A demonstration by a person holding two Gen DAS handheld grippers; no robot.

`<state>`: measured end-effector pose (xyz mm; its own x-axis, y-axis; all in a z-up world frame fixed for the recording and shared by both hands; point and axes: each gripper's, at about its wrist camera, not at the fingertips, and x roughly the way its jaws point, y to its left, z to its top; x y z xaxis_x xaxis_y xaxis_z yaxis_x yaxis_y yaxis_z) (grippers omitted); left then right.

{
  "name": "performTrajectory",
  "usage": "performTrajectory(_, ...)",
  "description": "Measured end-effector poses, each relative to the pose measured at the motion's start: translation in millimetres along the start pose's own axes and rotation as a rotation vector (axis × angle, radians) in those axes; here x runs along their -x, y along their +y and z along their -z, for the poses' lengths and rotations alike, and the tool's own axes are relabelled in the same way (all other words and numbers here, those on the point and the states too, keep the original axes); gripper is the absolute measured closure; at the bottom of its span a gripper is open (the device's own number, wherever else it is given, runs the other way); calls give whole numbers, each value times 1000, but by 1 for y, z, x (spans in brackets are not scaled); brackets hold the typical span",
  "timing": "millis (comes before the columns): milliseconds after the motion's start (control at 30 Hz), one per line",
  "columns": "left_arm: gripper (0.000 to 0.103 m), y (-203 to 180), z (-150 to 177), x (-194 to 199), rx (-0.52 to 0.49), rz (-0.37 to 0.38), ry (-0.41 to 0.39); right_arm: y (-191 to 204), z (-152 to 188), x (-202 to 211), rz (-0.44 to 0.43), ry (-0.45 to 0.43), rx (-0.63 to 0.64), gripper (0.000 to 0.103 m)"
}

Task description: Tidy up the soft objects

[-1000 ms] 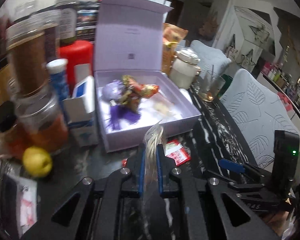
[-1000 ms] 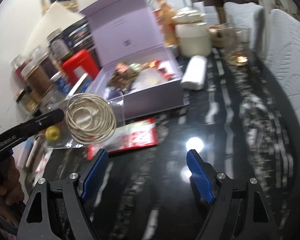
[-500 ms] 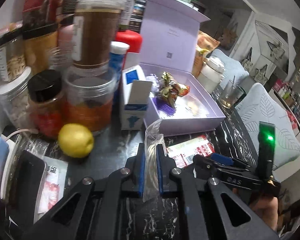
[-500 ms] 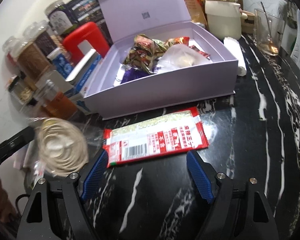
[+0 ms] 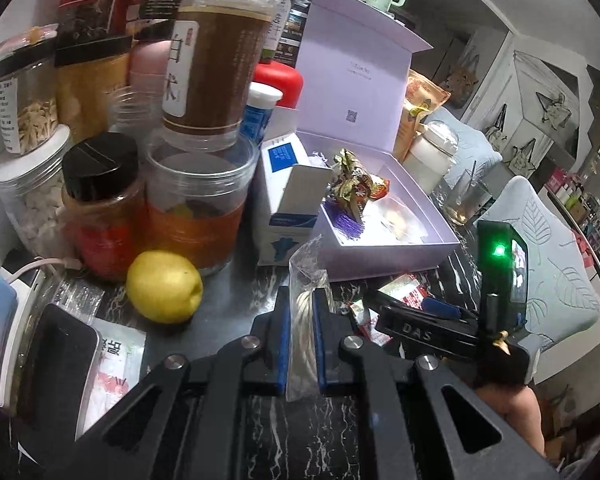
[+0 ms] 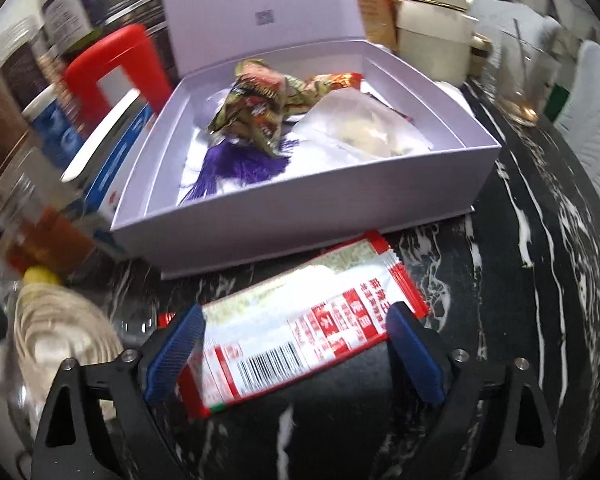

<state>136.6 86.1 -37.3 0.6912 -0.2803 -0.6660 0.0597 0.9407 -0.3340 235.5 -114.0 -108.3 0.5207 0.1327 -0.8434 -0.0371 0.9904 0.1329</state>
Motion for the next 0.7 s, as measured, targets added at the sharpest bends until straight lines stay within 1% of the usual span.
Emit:
performTrajectory(100, 93, 5, 2, 1, 6, -6, -3, 9, -4, -8, 84, 7, 14, 5)
performTrajectory(133, 93, 6, 2, 1, 9, -7, -2, 11, -4, -9, 96, 4, 14, 3)
performTrajectory(233, 93, 11, 3, 0, 19, -6, 4, 13, -2, -12, 124, -13, 5, 2)
performTrajectory(300, 93, 11, 4, 1, 19, -4, 5, 17, 0, -14, 143, -22, 21, 4)
performTrajectory(400, 93, 10, 4, 0, 18, 3, 7, 18, 8, -9, 163, -53, 43, 18)
performTrajectory(467, 93, 8, 4, -1, 14, 13, 12, 14, 12, -3, 159, -66, 44, 31)
performTrajectory(500, 93, 7, 5, -1, 11, 18, 14, 11, 14, 0, 151, -71, 53, 33)
performTrajectory(567, 93, 3, 6, -2, 3, 28, 20, 8, 17, 3, 141, -75, 77, 41)
performTrajectory(700, 93, -5, 10, -3, -9, 45, 37, 5, 27, 12, 104, -65, 145, 44)
